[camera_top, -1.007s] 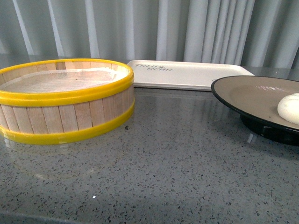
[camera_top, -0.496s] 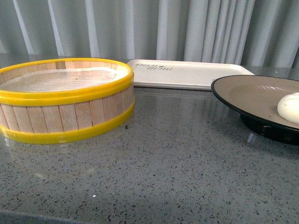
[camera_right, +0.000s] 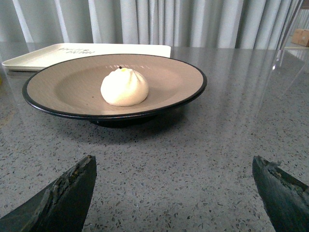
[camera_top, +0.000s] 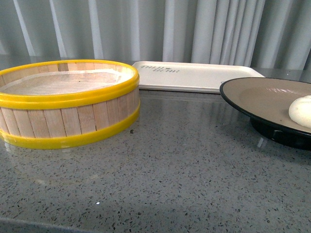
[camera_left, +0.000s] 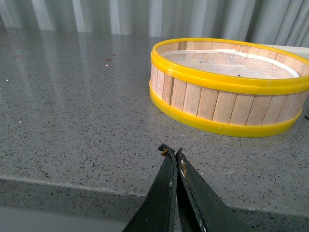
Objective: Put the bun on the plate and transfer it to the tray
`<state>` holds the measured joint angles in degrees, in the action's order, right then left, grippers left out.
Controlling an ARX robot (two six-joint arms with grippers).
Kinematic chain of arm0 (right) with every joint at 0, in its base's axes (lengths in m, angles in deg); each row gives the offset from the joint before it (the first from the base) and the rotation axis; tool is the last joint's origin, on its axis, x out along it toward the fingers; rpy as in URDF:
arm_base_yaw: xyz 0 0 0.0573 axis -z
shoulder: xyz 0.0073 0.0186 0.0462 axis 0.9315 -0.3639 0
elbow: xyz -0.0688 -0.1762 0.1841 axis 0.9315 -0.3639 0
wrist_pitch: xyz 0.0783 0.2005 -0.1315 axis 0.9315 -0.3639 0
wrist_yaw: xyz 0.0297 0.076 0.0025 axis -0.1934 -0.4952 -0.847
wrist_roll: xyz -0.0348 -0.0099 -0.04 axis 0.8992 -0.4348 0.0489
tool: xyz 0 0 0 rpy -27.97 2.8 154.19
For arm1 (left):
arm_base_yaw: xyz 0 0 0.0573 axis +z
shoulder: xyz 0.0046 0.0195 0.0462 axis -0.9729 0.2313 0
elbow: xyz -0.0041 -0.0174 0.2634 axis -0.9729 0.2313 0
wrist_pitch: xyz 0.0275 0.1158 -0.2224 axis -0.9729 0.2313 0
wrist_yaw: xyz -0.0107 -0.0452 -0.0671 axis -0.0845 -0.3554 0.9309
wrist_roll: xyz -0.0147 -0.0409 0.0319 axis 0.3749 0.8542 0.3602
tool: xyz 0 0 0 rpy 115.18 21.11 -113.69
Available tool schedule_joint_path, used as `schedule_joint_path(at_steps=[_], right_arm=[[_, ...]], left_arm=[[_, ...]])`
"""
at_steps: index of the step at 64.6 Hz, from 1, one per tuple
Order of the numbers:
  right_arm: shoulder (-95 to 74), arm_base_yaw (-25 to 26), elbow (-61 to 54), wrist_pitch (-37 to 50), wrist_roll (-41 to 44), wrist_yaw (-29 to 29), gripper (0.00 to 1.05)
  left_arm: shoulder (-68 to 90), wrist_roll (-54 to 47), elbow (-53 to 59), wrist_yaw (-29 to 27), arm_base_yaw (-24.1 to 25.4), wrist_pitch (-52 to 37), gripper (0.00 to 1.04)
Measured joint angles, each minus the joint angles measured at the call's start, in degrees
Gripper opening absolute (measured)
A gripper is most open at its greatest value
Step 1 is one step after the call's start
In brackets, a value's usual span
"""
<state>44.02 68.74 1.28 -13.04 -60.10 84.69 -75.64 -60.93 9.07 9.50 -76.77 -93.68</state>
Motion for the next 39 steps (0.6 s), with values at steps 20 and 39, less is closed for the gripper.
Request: schedule_joint_path(at_steps=[20,39], right_arm=[[0.0,0.0,0.0,0.0,0.0,0.0,0.96],[0.0,0.0,0.0,0.0,0.0,0.0,0.96]], left_arm=[[-10.2,0.0,0.0,0.1,0.0,10.5,0.04],[-10.3,0.0,0.0,0.1,0.0,10.7,0.43]])
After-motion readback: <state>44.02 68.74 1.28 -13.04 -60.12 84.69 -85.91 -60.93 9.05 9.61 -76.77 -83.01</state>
